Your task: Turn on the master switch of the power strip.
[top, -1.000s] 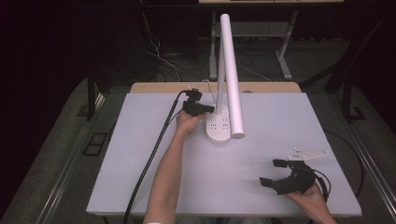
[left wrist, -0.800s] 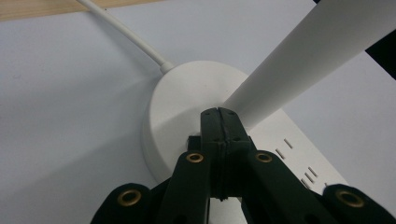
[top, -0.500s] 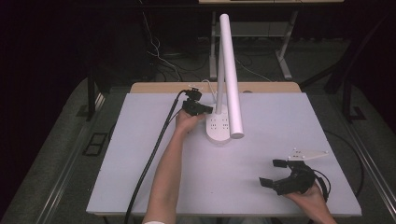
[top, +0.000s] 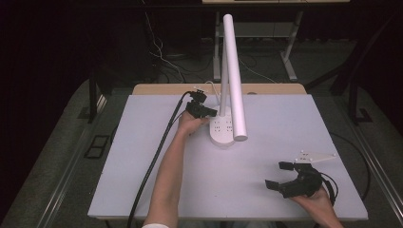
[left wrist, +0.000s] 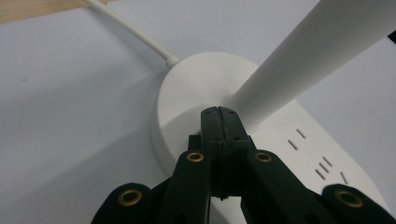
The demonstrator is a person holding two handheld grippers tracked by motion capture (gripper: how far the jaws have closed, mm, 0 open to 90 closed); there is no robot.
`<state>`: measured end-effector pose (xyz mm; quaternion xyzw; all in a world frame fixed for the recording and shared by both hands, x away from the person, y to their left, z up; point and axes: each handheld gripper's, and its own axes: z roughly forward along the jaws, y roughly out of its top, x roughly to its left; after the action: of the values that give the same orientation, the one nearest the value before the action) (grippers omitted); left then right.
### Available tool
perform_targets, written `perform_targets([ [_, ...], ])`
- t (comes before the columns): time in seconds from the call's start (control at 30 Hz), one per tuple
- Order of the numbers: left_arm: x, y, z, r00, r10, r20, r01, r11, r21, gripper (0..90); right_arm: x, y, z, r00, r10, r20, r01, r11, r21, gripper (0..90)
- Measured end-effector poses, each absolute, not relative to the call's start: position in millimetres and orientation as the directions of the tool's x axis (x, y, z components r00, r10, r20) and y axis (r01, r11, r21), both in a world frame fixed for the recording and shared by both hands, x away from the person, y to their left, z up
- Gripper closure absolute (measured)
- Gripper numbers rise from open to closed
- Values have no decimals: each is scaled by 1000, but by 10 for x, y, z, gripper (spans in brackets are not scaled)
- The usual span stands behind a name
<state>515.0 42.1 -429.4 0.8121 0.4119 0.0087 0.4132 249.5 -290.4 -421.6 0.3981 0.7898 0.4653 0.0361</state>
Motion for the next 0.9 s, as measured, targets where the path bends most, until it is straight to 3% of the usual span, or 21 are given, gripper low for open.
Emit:
perform_targets([
  [0.4, 5136, 423, -4285, 624, 691, -365, 689, -266, 674, 900, 2500, -2924, -4211, -680, 664, 310, 593, 251, 765, 0],
  [0.5, 5130, 418, -4273, 655, 686, -315, 658, -314, 685, 900, 2498, -2921, -4211, -680, 666, 309, 592, 249, 766, 0],
  [0.9, 5091, 427, -4250, 685, 670, -285, 625, -340, 703, 900, 2500, -2921, -4216, -678, 666, 310, 593, 246, 767, 0],
])
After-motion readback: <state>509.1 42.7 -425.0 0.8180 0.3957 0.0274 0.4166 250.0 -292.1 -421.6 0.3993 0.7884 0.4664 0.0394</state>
